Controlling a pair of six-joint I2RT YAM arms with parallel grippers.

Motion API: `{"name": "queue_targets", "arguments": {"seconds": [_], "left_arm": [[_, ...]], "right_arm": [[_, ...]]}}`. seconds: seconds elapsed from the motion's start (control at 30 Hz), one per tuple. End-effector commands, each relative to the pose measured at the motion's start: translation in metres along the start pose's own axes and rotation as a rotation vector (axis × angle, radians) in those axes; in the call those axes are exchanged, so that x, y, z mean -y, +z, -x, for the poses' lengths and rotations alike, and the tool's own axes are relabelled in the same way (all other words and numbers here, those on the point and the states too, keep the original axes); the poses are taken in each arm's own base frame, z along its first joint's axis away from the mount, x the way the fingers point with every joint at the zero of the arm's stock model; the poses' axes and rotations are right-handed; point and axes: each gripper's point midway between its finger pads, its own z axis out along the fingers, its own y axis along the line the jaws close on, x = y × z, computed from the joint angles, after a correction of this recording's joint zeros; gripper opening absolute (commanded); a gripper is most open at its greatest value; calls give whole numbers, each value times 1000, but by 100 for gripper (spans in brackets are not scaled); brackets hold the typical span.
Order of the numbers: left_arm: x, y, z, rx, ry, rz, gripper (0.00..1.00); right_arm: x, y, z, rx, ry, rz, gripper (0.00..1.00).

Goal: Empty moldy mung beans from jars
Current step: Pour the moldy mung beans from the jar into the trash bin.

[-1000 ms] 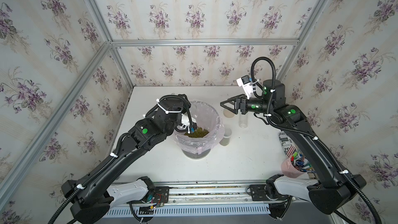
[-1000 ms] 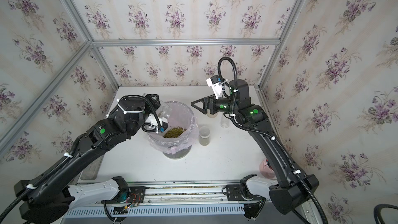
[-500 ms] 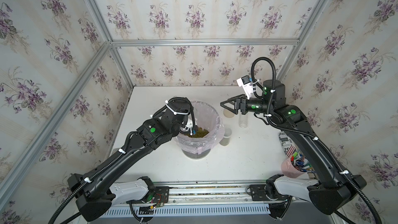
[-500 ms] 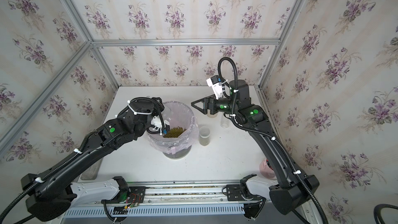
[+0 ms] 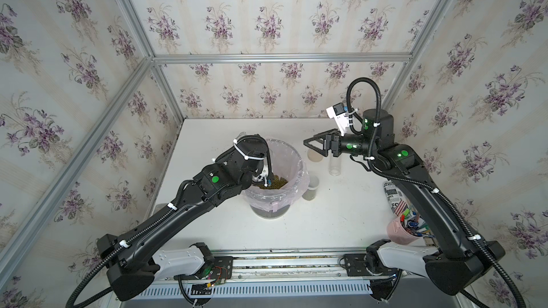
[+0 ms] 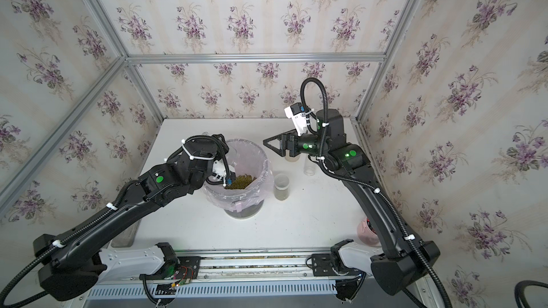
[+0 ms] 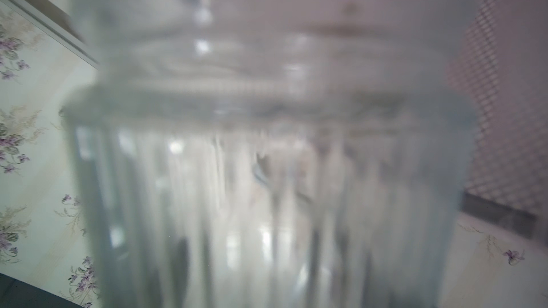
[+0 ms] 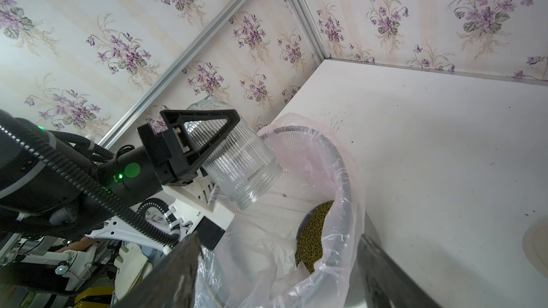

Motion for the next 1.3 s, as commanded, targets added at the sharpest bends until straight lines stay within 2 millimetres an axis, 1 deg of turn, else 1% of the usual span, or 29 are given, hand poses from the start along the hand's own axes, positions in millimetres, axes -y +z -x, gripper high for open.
{"name": "queue_targets", "arguments": {"seconds": [0.0, 0.03, 0.13, 0.23, 0.33, 0.37, 0.47, 0.57, 0.67, 0.7, 0.77, 0.8, 0.87, 0.97, 1.07, 1.1, 1.17, 1.2, 1.27], "left_arm": [[-11, 1, -17, -55, 123, 25, 0], [-11, 0, -18, -62, 133, 23, 0], [-20, -8, -18, -44, 121, 66, 0], [-11, 3, -18, -62, 158, 18, 0], [-23, -8, -14, -39, 135, 75, 0], [-23, -8, -15, -38, 125, 75, 0], [-11, 3, -19, -68, 144, 19, 0], [-19, -7, -15, -34, 117, 72, 0], [-10, 1, -20, -73, 127, 20, 0], [-10, 0, -20, -73, 130, 24, 0], [-19, -8, -18, -33, 94, 78, 0], [-18, -7, -18, -33, 93, 74, 0], [-10, 1, -23, -76, 116, 19, 0], [-14, -3, -19, -45, 113, 53, 0], [-8, 3, -23, -73, 122, 14, 0], [-11, 1, -22, -67, 117, 31, 0], [-24, -12, -21, -21, 62, 104, 0], [-23, -13, -23, -20, 54, 106, 0], [-10, 0, -27, -62, 73, 37, 0]], "right_arm": [[-6, -3, 6, 21, -28, 13, 81], [-6, -3, 6, 22, -28, 14, 81], [-4, -3, 5, 19, -25, 3, 81], [-5, -2, 6, 20, -23, 13, 81], [-5, -2, 6, 22, -24, 11, 81], [-4, -2, 6, 24, -26, 6, 81], [-4, -1, 5, 19, -22, 11, 81], [-3, -1, 4, 18, -23, 6, 81], [-2, 0, 4, 18, -21, 7, 81], [-2, 0, 5, 16, -20, 9, 81], [-2, 0, 5, 19, -20, 6, 81], [-1, 0, 5, 19, -20, 0, 81], [-1, 0, 5, 19, -20, 2, 81], [0, 1, 4, 17, -13, 0, 81], [-1, 1, 4, 19, -14, 4, 81], [-1, 0, 4, 19, -14, 5, 81], [1, 0, 4, 17, -13, -4, 81], [1, 0, 4, 15, -13, -7, 81], [1, 1, 4, 16, -13, -3, 81]]}}
